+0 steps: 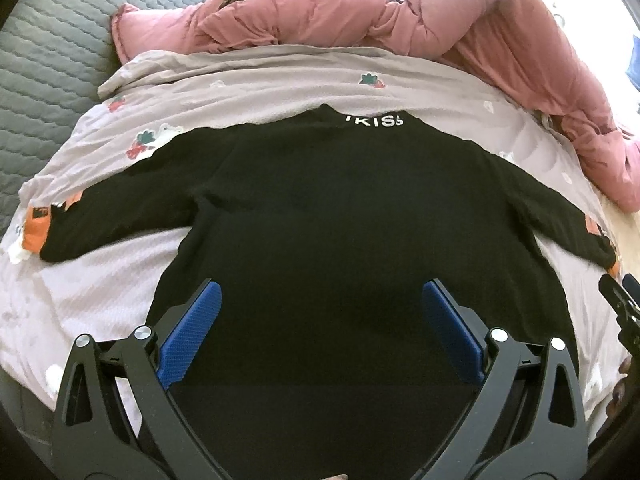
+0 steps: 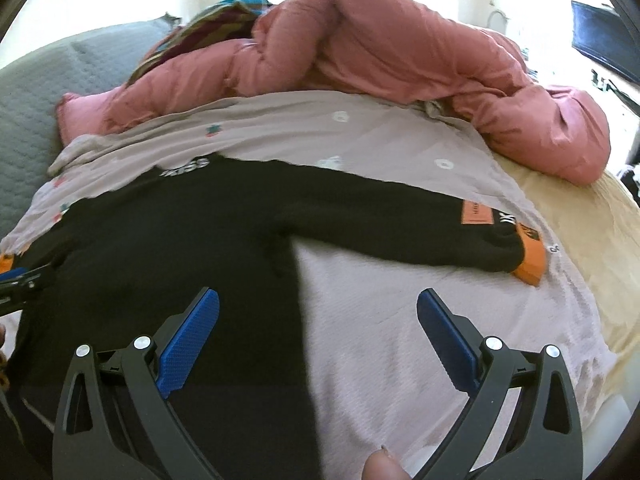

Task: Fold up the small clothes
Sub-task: 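Move the right tool to the orange sleeve cuff and close on it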

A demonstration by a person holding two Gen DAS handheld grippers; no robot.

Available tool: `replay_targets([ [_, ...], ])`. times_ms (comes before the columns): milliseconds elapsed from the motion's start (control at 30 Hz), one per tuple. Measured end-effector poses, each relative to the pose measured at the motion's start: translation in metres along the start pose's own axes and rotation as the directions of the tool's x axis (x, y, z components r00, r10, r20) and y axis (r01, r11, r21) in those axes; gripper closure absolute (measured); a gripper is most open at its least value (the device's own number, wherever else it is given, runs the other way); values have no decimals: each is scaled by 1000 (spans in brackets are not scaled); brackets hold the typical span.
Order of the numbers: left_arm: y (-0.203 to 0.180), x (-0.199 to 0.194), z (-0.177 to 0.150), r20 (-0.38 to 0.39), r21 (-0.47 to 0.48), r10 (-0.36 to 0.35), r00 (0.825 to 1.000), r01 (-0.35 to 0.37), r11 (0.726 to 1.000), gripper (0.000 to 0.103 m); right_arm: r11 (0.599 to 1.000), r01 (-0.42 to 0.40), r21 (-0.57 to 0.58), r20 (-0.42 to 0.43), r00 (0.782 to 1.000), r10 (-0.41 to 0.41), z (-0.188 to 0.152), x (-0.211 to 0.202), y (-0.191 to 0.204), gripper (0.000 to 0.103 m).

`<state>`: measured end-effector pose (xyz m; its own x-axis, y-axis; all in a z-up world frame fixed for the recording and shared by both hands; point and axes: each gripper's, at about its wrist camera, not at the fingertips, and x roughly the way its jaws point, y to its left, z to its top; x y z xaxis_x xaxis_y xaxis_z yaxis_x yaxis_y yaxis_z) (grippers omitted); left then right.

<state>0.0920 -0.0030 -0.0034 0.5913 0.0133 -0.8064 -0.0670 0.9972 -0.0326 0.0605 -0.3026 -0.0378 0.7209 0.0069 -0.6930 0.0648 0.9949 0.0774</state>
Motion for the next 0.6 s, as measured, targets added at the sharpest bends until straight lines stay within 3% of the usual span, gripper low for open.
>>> replay_targets([
  [600, -19, 50, 63, -30, 16, 6, 1000, -6, 1000, 9, 962, 196, 192, -59, 980, -188, 43, 52, -108, 4],
])
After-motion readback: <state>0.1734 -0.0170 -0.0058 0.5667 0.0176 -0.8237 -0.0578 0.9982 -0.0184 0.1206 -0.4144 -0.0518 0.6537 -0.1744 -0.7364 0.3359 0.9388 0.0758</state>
